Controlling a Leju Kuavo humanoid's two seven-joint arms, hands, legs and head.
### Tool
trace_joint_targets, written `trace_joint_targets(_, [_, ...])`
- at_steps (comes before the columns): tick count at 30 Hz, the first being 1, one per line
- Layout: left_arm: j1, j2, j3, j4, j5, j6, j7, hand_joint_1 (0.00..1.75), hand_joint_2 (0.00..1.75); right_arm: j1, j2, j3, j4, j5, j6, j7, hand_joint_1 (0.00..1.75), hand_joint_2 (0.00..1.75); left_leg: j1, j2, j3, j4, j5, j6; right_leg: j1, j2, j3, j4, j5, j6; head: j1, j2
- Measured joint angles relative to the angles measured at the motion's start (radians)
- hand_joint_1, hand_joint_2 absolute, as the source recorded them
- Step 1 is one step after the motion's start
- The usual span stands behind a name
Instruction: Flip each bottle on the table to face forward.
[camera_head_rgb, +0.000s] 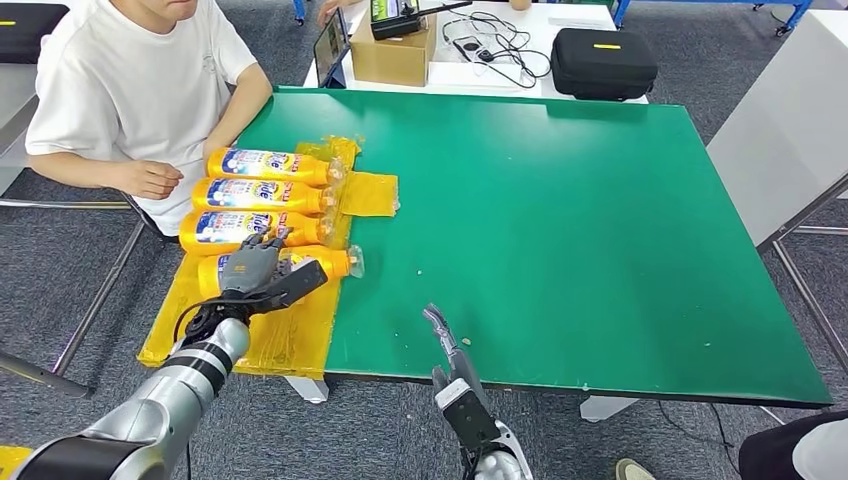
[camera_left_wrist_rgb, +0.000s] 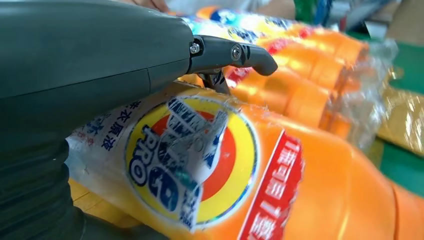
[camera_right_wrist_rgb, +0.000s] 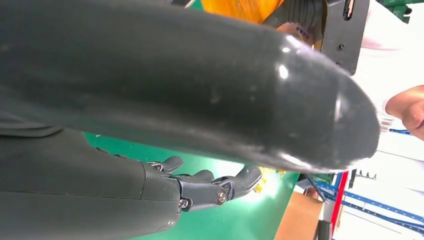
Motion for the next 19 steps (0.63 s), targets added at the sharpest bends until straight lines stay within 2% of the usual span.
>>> trace_joint_targets(3, [-0.003, 0.014, -0.05, -0.022, 0.005, -0.037, 0.003, 0.0, 1.75, 0.0, 0.004, -0.009, 0.004, 0.001, 0.005, -0.004, 0.0, 0.0, 0.0, -0.001, 0.001, 0.0, 0.0, 0.0, 0.0, -0.001, 0.001, 0.0, 0.0, 0.0, 0.0, 0.0])
trace_joint_targets(6, [0.007, 0.024, -0.102, -0.054, 0.055, -0.044, -0.038, 0.0, 1.75, 0.002, 0.006, -0.014, 0.007, 0.002, 0.007, -0.01, 0.0, 0.0, 0.0, -0.001, 0.001, 0.0, 0.0, 0.0, 0.0, -0.001, 0.001, 0.0, 0.0, 0.0, 0.0, 0.0])
trace_joint_targets(10, [0.073, 0.022, -0.139, -0.188, 0.307, -0.112, -0.195, 0.0, 1.75, 0.002, 0.013, -0.017, 0.014, 0.007, 0.022, -0.017, 0.0, 0.0, 0.0, 0.0, 0.0, 0.0, 0.001, 0.0, 0.0, -0.001, -0.001, 0.0, 0.0, 0.0, 0.0, 0.0])
trace_joint_targets(12, [0.114, 0.013, -0.151, -0.284, 0.469, -0.155, -0.238, 0.0, 1.75, 0.002, 0.018, -0.017, 0.018, 0.01, 0.024, -0.023, 0.0, 0.0, 0.0, 0.001, -0.002, 0.0, 0.0, 0.0, 0.0, 0.0, -0.002, 0.0, 0.0, 0.0, 0.0, 0.0])
trace_joint_targets(15, [0.174, -0.006, -0.167, -0.442, 0.654, -0.167, -0.251, 0.0, 1.75, 0.002, 0.023, -0.017, 0.025, 0.011, 0.018, -0.028, 0.0, 0.0, 0.0, 0.001, -0.004, 0.0, 0.0, 0.0, 0.0, 0.0, -0.005, 0.0, 0.0, 0.0, 0.0, 0.0])
trace_joint_targets(19, [0.211, -0.015, -0.189, -0.577, 0.72, -0.144, -0.243, 0.0, 1.75, 0.002, 0.023, -0.017, 0.032, 0.01, 0.011, -0.029, 0.0, 0.0, 0.0, 0.0, -0.006, 0.0, 0.0, 0.0, 0.0, -0.001, -0.007, 0.0, 0.0, 0.0, 0.0, 0.0])
